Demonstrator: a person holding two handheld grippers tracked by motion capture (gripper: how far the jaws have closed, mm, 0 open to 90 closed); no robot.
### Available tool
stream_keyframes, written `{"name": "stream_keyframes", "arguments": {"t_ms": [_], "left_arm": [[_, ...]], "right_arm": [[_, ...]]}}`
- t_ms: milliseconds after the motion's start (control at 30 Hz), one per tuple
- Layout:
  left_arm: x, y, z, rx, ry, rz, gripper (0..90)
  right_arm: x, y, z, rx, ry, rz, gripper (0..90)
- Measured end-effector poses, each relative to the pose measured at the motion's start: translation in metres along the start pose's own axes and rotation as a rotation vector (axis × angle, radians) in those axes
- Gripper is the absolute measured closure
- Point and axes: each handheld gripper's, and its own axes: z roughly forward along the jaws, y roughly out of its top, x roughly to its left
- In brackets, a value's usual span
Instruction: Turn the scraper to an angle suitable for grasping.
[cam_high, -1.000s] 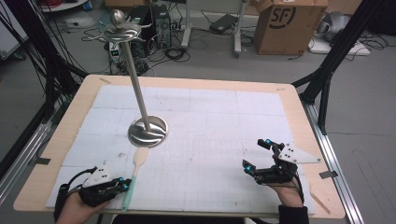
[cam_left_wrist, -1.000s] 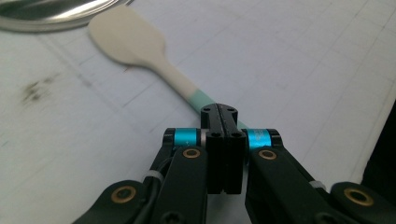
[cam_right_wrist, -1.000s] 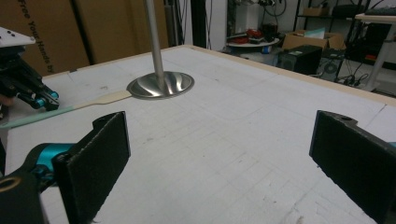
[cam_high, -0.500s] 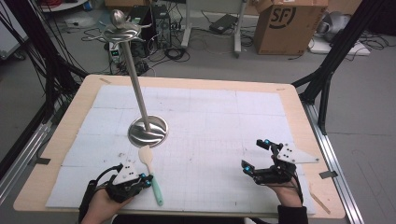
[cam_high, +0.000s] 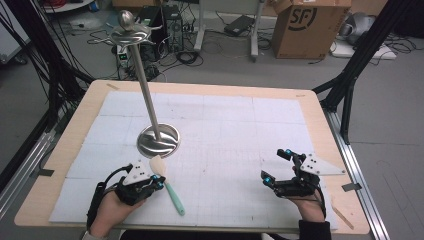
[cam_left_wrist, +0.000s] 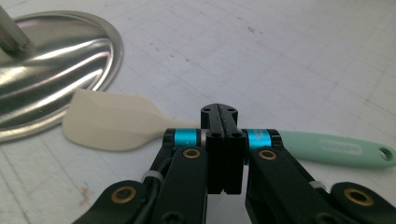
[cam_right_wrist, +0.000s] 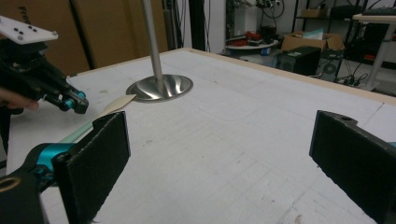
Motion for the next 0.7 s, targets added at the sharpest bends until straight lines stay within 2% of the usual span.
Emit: {"name": "stream_keyframes", "arguments": {"t_ms": [67,133,200,233,367,400,567,600,700], "left_arm": [[0.009,0.005,0.011,0.006,-0.002,-0.005,89.9],[0.018,0.01,0.019,0.029,0.024,0.002,89.9],[0.021,0.013,0.021,0.021,0.03,-0.003,89.9],[0.028,0.018,0.024,0.008,0.038,-0.016,89.9],[0.039,0.026,0.033,0.016,0.012,-0.05,89.9],[0.041,0.027,0.036,0.019,0.01,-0.063,89.9],[0.044,0.03,0.047,0.036,0.028,-0.054,89.9],[0.047,0.03,0.052,0.048,0.049,-0.047,89.9],[0.051,0.028,0.056,0.074,0.069,-0.048,89.9]], "right_arm": [[0.001,-0.001,0.002,0.006,0.003,-0.004,3.9],[0.002,-0.001,0.002,0.012,0.01,-0.009,3.9],[0.003,-0.001,0.002,0.012,0.012,-0.01,3.9],[0.002,-0.001,0.002,0.012,0.009,-0.008,3.9],[0.002,-0.001,0.003,0.017,0.007,-0.001,3.9],[0.002,-0.001,0.003,0.015,0.009,-0.004,3.9],[0.004,-0.001,0.003,0.012,0.019,-0.008,3.9],[0.004,-0.001,0.003,0.015,0.021,-0.007,3.9],[0.004,-0.002,0.004,0.014,0.024,-0.009,3.9]]}}
